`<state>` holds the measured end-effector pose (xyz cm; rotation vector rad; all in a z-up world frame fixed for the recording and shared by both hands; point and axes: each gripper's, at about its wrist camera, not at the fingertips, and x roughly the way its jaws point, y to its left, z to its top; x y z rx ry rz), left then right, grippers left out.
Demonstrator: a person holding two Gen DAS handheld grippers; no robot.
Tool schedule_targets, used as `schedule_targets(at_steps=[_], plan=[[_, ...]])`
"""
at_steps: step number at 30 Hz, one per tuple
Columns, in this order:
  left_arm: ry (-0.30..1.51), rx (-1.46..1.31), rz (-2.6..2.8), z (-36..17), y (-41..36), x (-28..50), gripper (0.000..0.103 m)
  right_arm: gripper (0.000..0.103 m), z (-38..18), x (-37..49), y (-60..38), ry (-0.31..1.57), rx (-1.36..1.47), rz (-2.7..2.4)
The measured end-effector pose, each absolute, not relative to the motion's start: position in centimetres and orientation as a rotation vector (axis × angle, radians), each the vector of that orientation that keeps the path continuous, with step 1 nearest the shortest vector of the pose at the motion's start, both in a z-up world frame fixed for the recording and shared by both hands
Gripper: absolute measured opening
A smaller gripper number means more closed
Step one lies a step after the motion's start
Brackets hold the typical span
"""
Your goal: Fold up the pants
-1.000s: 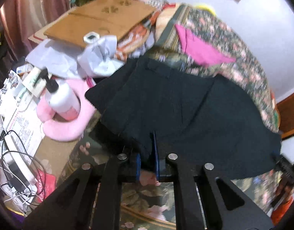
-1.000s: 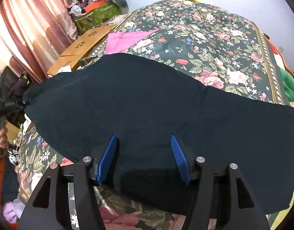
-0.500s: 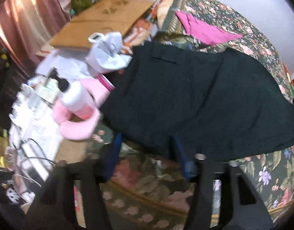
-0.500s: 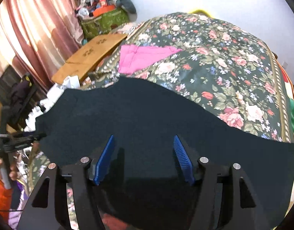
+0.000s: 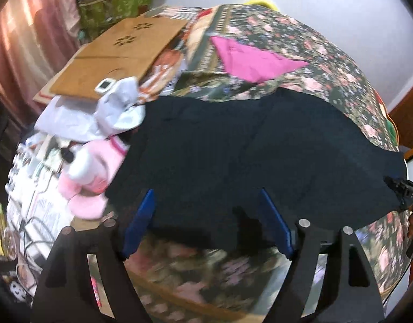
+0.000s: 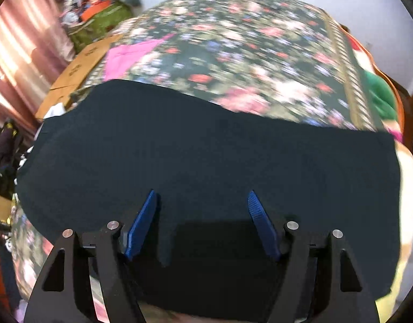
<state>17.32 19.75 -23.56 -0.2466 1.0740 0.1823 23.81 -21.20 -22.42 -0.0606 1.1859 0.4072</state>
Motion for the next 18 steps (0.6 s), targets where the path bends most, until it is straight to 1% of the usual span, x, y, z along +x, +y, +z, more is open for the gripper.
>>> schedule_targets(at_steps=[3,8,11,14,18], plan=[[1.086,-0.216,0.124,-23.7,17.1,19.2,0.079,0.067,-22.6,22.9,-24.3,1.199,-0.047,0.349],[1.121,-0.106,0.020,-24.2,11.9,22.3,0.079,0.067,-21.4,20.2,-27.7,1.160,-0.007,0.291],[1.132,-0.030,-0.023,-24.5,9.1,23.6,0.079,0.067,-20.2,18.6,-29.7,1.144,0.141,0.295],[1.143,0.010,-0.117,-24.5,6.1,24.6,0.079,0.067,-19.1,17.1,-30.8,1.115,0.189,0.275],[1.137,0.054,-0.151,-24.5,3.3,25.5,0.079,0.067,-18.9,15.6,-32.1,1.103,0.254,0.251]])
